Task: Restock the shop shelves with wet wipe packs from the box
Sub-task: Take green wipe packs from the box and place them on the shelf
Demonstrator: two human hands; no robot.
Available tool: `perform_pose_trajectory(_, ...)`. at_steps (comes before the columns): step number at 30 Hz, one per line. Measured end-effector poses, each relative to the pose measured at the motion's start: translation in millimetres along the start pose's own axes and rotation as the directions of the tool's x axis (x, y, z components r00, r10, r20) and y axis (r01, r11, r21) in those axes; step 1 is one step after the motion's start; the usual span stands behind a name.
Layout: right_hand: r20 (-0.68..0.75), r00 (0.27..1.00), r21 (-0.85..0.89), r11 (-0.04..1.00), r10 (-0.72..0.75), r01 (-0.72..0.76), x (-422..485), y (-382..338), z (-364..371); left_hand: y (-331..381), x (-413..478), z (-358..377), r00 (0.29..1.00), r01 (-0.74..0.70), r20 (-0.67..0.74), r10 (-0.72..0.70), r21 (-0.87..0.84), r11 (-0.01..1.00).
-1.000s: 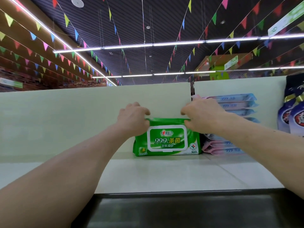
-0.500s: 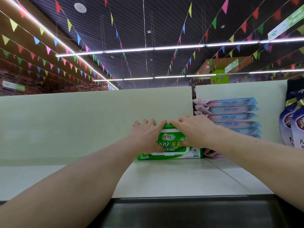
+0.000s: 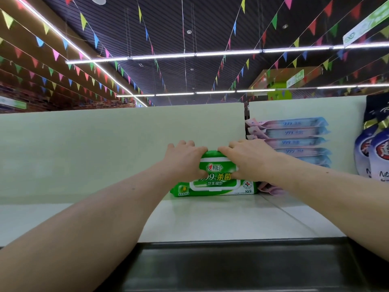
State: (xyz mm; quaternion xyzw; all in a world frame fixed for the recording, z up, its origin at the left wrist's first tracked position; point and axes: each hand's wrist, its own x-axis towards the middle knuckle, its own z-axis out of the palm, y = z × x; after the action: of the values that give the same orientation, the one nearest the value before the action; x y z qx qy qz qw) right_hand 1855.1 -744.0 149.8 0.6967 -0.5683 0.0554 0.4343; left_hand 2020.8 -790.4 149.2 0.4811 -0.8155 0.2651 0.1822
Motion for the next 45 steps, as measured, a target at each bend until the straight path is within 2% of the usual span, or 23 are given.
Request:
perform_pose_trajectory(6, 0.069, 0.998, -0.043, 0.999, 0.002, 0.001, 2.1, -5.8, -1.2, 5.4, 0.4, -1.1, 0.998, 0.029, 0.047, -0.031, 0.026, 0.999)
perform_pose_trajectory(10, 0.139, 0.99, 0.017, 1.0, -0.014, 0.012, 1.6, -2.7, -9.9, 11.1, -2.4, -9.2, 0.994, 0.042, 0.096, -0.046, 0.049, 0.998)
perform_pose_trajectory(17, 0.131, 0.991, 0.158, 0.987, -0.023, 0.002, -11.9, -1.5, -33.0, 31.5, -12.1, -35.6, 0.999, 0.021, 0.049, -0.022, 0.023, 1.0)
perform_pose_trajectory(30, 0.183, 0.983, 0.211, 0.977, -0.015, -0.024, -47.8, -34.8, -68.8, 23.5, -59.3, -49.5, 0.993, 0.083, 0.09, -0.076, -0.073, 0.994)
perform_pose_trajectory(37, 0.126, 0.988, 0.294, 0.955, -0.086, 0.046, -48.4, -62.2, -91.7, 3.7, -99.0, -74.1, 0.981, 0.157, 0.126, -0.148, -0.069, 0.985)
perform_pose_trajectory(41, 0.046, 0.99, 0.386, 0.916, -0.136, 0.109, -43.1, -74.3, -101.8, -4.1, -124.1, -91.0, 0.956, 0.259, 0.138, -0.257, 0.007, 0.966)
perform_pose_trajectory(45, -0.066, 0.974, 0.455, 0.862, -0.217, 0.223, -43.3, -86.0, -115.6, -3.9, -150.9, -105.7, 0.896, 0.406, 0.171, -0.409, 0.054, 0.912)
